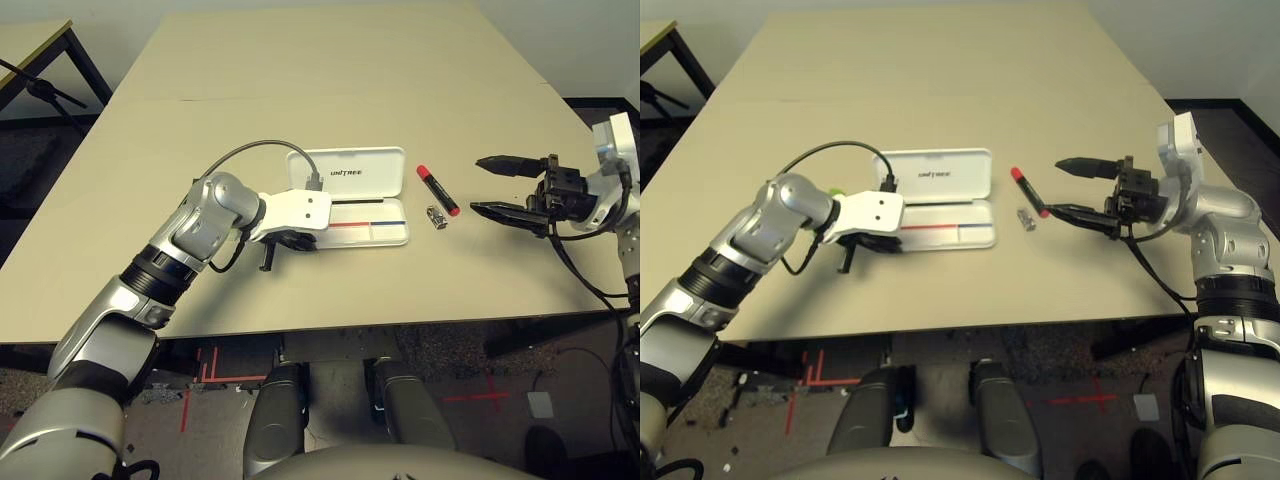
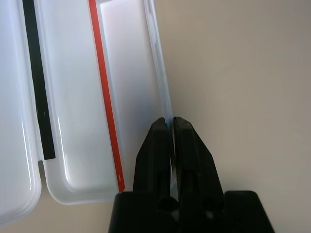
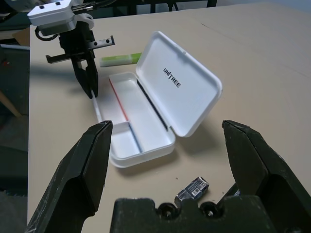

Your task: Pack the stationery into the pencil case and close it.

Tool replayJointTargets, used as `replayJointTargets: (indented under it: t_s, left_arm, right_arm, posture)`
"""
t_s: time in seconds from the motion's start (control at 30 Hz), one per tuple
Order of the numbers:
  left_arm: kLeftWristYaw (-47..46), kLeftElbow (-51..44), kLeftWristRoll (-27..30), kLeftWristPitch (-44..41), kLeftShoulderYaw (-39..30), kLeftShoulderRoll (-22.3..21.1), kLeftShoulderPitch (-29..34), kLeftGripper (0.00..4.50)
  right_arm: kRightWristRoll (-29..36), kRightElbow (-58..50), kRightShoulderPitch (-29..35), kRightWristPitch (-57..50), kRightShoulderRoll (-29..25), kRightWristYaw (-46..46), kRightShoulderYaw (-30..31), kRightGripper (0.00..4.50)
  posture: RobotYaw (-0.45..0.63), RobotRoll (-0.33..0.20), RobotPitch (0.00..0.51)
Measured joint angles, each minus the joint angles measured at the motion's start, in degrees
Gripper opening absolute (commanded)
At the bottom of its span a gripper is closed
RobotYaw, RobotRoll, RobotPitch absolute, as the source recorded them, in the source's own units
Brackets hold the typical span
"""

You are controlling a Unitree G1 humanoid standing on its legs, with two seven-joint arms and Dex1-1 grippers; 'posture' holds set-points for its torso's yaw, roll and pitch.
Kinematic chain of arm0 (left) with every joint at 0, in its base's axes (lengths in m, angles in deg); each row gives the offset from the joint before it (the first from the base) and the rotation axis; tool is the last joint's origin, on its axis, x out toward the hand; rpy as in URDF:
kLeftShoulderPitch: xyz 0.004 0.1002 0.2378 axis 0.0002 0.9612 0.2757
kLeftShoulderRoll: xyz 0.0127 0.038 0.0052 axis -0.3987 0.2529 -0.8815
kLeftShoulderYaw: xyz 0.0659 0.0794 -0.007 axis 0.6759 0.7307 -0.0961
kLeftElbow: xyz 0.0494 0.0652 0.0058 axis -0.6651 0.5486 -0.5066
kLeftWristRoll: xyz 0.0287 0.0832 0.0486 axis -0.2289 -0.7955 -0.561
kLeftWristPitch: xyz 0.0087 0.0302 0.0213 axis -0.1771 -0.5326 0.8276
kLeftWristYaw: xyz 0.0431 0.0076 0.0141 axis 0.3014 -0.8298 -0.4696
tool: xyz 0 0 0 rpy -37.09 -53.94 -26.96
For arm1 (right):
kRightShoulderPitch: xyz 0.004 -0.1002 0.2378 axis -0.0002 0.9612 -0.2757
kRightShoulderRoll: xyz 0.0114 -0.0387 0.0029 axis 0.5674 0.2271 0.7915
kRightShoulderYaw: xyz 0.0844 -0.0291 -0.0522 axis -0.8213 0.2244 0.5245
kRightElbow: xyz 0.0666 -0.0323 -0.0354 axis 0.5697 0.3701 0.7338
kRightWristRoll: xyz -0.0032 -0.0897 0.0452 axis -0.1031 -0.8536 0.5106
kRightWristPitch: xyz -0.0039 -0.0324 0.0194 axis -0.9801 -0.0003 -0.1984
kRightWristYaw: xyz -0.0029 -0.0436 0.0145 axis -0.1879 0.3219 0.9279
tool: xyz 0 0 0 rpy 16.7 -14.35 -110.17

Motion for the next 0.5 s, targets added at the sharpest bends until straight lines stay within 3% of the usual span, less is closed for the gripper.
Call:
replayJointTargets:
  t_s: [0.5]
  left_arm:
    - [-1.5, -3.3, -0.1, -2.3, -0.9, -1.0, 3.5, 0.03]
  right_arm:
    - [-0.1, -2.6, 1.0, -6.6, -0.1, -5.0, 0.1, 4.5]
  posture:
    - [-0.07, 0.0, 0.127]
